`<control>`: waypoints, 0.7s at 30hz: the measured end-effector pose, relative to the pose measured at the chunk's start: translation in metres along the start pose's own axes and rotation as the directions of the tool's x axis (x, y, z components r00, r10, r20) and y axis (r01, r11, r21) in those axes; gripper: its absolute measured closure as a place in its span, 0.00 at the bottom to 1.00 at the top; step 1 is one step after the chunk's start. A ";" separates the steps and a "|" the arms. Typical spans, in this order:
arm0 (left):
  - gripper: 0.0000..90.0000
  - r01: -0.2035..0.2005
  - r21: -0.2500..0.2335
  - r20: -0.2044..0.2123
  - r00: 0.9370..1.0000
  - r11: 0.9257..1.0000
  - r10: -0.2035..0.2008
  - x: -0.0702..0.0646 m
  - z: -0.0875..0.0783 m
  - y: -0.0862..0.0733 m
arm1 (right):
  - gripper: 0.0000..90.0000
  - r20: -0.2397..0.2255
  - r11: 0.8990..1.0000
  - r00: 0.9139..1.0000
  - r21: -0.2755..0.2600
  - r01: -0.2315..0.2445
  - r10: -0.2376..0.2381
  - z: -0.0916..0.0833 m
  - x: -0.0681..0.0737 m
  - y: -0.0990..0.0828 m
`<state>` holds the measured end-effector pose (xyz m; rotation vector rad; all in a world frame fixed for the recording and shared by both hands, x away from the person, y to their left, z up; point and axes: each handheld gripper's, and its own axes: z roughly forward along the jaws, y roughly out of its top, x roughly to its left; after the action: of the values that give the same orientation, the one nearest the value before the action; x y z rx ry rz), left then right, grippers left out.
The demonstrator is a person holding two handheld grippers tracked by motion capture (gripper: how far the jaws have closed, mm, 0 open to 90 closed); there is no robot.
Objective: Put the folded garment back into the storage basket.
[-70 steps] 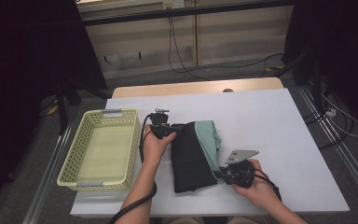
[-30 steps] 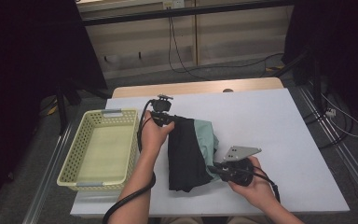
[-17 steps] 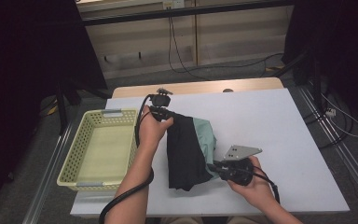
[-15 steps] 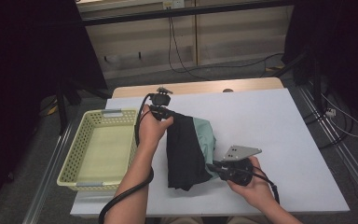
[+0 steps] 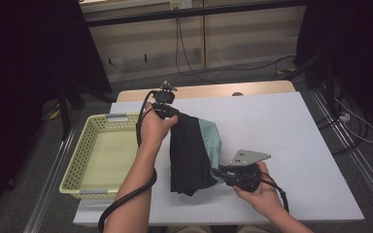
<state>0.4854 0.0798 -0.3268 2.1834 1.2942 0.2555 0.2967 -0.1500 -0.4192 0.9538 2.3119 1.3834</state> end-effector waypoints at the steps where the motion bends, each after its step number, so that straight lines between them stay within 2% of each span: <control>1: 0.90 -0.004 0.003 -0.003 1.000 1.000 0.004 0.001 -0.002 0.001 | 0.92 0.001 1.000 1.000 -0.002 -0.002 0.002 0.000 0.000 0.001; 11: 0.90 -0.002 0.020 -0.016 1.000 1.000 0.002 0.008 -0.016 0.007 | 0.92 0.003 0.999 1.000 -0.050 0.007 -0.007 0.003 0.004 0.007; 16: 0.90 0.001 0.031 -0.023 1.000 1.000 0.000 0.010 -0.020 0.011 | 0.92 0.012 0.998 1.000 -0.058 0.008 -0.008 0.004 0.003 0.010; 21: 0.90 0.015 0.041 -0.030 0.999 0.999 -0.014 0.012 -0.024 0.015 | 0.92 0.013 0.997 1.000 -0.075 0.004 -0.003 0.005 0.003 0.014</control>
<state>0.4918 0.0942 -0.3004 2.2119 1.3426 0.2584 0.3024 -0.1404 -0.4090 0.9327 2.2343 1.4472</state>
